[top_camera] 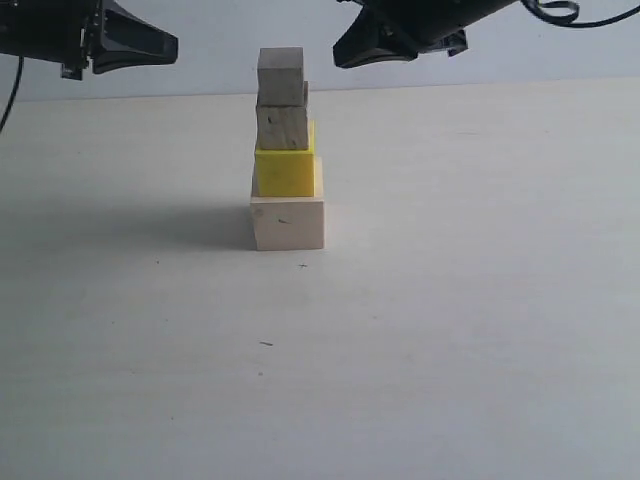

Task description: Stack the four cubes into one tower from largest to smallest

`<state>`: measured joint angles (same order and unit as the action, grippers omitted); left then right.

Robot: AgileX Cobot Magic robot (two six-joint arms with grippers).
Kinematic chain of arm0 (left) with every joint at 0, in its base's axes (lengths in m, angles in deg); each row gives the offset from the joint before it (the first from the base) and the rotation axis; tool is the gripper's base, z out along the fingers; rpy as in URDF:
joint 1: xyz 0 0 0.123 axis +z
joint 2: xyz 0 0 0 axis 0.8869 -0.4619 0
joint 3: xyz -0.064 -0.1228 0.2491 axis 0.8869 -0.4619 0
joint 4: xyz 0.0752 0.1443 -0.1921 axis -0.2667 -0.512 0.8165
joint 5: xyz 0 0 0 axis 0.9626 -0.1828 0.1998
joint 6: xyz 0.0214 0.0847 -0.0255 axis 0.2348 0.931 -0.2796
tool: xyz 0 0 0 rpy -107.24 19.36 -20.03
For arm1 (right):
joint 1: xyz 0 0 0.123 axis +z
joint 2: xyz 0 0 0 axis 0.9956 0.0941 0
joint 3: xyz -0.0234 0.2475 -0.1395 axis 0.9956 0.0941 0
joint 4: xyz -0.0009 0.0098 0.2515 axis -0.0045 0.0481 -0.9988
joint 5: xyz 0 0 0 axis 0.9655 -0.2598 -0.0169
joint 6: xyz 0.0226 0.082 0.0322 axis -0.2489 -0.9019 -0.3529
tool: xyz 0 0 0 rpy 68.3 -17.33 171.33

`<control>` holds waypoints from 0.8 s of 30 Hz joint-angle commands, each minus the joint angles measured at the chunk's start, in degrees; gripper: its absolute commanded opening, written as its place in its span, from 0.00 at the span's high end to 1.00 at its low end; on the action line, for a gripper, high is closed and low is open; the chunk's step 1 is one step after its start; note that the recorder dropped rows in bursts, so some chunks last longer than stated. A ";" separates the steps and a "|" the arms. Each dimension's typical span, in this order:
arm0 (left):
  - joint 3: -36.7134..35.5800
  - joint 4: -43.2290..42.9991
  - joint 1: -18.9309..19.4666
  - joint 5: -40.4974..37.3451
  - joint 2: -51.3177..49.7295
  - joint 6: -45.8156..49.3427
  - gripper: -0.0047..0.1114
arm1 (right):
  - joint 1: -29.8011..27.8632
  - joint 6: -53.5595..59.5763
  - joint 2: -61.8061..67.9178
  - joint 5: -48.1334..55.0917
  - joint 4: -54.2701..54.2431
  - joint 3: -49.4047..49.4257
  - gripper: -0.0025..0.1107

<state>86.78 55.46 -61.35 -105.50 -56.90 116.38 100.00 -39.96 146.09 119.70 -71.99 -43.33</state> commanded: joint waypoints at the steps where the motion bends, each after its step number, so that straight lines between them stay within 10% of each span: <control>1: -4.30 1.07 1.78 4.90 4.67 2.51 0.96 | -0.18 -2.11 -5.36 -3.30 7.30 0.06 0.98; 24: -17.74 -12.29 3.06 45.67 44.93 1.44 0.96 | -0.18 -5.53 -43.87 -37.18 34.41 13.18 0.98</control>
<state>69.44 46.08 -58.47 -64.53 -15.42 119.59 100.00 -45.85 106.61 85.46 -41.26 -30.62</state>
